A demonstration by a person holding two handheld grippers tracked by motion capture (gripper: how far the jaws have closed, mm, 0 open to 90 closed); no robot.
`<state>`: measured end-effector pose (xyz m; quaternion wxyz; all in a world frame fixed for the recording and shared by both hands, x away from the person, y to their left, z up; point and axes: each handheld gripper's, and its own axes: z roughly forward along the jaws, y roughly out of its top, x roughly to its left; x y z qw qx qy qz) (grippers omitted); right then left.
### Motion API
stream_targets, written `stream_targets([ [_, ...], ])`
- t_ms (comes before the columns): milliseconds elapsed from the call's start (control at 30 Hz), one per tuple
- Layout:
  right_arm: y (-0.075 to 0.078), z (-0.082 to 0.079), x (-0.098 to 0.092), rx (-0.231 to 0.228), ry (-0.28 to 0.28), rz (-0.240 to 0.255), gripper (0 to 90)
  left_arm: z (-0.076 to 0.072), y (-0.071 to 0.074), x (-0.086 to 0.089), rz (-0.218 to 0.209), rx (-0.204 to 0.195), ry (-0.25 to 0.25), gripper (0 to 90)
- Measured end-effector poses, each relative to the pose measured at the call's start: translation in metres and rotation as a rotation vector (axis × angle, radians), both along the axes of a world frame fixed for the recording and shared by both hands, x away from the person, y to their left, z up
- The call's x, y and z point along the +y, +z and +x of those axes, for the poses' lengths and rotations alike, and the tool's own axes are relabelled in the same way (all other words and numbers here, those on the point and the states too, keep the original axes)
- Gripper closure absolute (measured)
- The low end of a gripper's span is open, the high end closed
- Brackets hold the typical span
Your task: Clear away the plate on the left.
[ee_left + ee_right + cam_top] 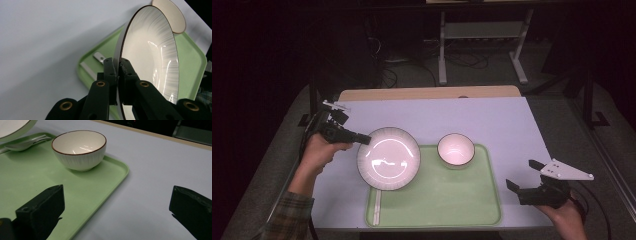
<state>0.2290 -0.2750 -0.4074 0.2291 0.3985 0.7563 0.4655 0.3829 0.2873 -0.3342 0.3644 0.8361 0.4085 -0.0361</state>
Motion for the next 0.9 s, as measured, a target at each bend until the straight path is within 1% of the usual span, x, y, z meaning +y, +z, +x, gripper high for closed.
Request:
stream_targets([
  [100,0.000,0.000,0.000,0.000,0.000,0.000,0.0,-0.004,-0.005,-0.017,0.008,0.005,-0.049,85.9],
  [133,0.000,0.000,0.000,-0.001,-0.001,0.001,0.0,-0.007,-0.010,-0.027,0.012,0.012,-0.076,85.9],
  [167,0.000,0.000,0.000,-0.001,-0.001,0.001,0.0,-0.007,-0.010,-0.027,0.012,0.012,-0.076,85.9],
  [233,0.000,0.000,0.000,-0.001,-0.002,0.001,0.0,-0.009,-0.015,-0.037,0.012,0.024,-0.105,85.7],
  [267,0.000,0.000,0.000,0.000,-0.001,0.001,0.0,-0.011,-0.019,-0.047,0.015,0.028,-0.129,85.6],
  [300,0.000,0.000,0.000,0.000,-0.001,0.001,0.0,-0.011,-0.019,-0.047,0.015,0.028,-0.129,85.6],
  [433,0.000,0.000,-0.001,0.000,-0.001,0.002,0.0,-0.014,-0.028,-0.064,0.017,0.049,-0.171,85.5],
  [533,0.000,0.000,-0.001,-0.001,-0.001,0.001,0.0,-0.017,-0.033,-0.076,0.012,0.057,-0.201,85.3],
  [767,0.000,-0.001,-0.002,-0.002,-0.001,0.001,0.0,-0.022,-0.042,-0.097,0.008,0.079,-0.255,84.5],
  [833,0.000,-0.001,-0.002,-0.002,-0.001,0.002,0.0,-0.022,-0.043,-0.099,0.007,0.083,-0.258,84.4],
  [867,0.000,-0.001,-0.002,-0.002,-0.002,0.002,0.0,-0.022,-0.046,-0.100,-0.010,0.092,-0.269,84.3],
  [900,0.001,-0.001,-0.002,-0.002,-0.002,0.002,0.0,-0.022,-0.046,-0.100,-0.010,0.092,-0.269,84.3],
])
